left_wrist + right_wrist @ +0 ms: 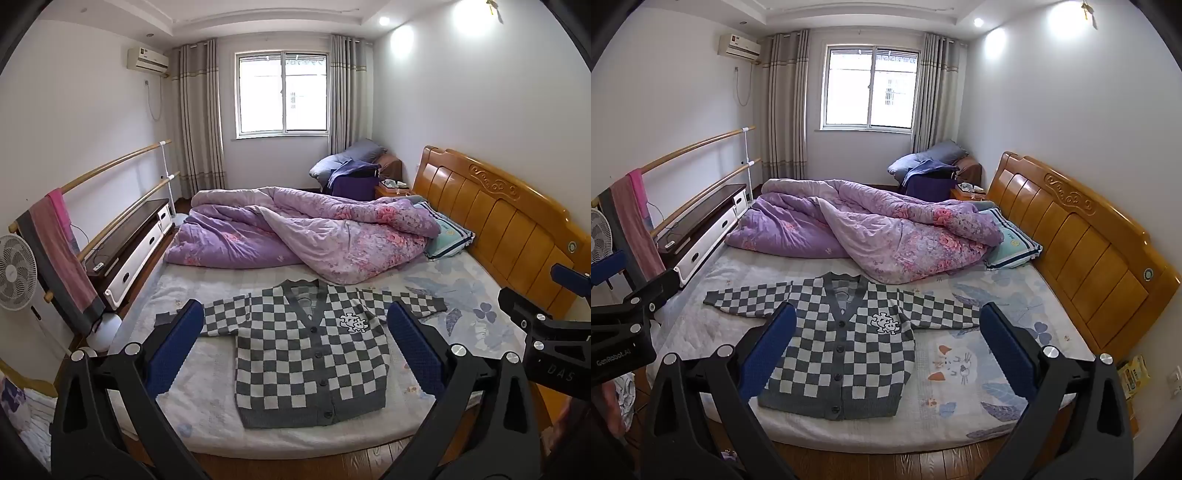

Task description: Fold large clothes

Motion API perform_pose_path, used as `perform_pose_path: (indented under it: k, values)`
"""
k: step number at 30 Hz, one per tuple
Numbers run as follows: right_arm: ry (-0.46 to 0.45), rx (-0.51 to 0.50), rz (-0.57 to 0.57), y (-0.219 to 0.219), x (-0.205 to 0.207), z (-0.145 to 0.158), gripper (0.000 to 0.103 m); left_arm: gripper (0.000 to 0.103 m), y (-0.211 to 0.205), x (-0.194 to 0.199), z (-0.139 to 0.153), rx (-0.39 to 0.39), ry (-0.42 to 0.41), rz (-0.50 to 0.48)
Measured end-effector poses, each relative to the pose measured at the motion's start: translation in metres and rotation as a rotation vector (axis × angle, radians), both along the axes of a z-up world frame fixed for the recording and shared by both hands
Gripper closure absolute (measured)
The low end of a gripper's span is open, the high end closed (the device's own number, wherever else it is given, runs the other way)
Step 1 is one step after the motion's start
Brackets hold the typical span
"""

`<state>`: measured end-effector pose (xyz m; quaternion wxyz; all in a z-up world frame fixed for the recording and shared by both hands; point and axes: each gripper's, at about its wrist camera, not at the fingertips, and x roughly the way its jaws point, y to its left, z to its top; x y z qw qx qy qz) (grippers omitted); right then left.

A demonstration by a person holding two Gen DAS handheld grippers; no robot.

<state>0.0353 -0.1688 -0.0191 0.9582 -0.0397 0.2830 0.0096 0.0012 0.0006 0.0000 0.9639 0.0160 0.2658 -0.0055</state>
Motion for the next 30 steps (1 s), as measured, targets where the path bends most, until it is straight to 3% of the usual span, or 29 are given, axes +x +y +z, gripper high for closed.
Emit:
perform_pose_path:
  k: [30]
  values:
    - [-0.001, 0.005, 0.003, -0.0004, 0.0016, 0.0038, 0.007, 0.004, -0.0063, 0.0044, -0.0093, -0.002, 0.006, -0.001]
